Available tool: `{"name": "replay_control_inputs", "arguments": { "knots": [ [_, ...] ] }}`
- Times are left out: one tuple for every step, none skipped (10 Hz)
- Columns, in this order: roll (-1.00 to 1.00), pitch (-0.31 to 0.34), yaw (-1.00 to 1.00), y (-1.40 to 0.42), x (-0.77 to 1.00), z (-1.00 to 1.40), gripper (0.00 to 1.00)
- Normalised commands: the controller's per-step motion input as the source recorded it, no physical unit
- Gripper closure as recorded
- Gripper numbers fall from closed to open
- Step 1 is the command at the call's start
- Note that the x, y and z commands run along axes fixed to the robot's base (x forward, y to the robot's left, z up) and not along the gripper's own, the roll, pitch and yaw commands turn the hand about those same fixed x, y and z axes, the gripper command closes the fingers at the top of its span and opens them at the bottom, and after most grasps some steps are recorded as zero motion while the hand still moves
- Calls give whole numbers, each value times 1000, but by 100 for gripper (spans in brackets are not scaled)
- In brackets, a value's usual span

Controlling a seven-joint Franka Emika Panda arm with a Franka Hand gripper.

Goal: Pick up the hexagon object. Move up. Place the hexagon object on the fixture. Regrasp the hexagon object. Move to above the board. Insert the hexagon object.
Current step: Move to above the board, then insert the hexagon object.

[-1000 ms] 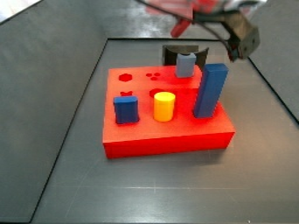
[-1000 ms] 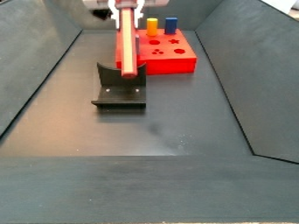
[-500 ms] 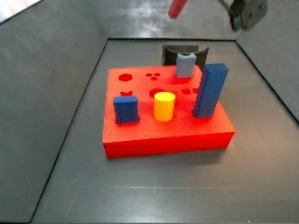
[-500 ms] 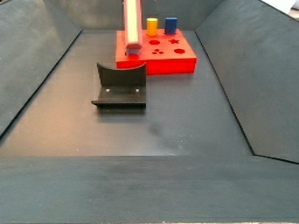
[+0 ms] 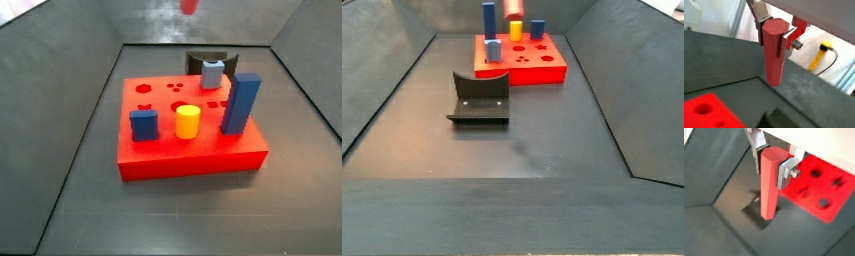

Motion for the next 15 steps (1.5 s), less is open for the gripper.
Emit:
{"name": "replay_control_inputs", "arguments": {
  "knots": [
    [-1000, -23, -23, -1000, -536, 699, 100],
    [-1000, -24, -25, -1000, -572, 730, 100],
    [-1000, -27, -27, -639, -387, 467, 100],
    [-1000, -29, -29, -450, -298, 340, 100],
    [-1000, -30, -28, -168, -158, 136, 100],
    [-1000, -35, -31, -53, -92, 56, 100],
    [-959, -40, -26, -15, -68, 34, 100],
    [-719, -43, -19, 0, -62, 22, 100],
    [-495, -43, -17, 8, -52, 3, 100],
    [-323, -35, -11, 6, -39, 10, 100],
    [0, 0, 0, 9, -37, 0, 100],
    [20, 7, 0, 0, 0, -103, 100],
    [0, 81, -146, 0, 0, -231, 100],
    [-123, 99, -326, 354, 123, -214, 100],
    [-236, 51, -297, 471, 46, -209, 100]
  ]
}}
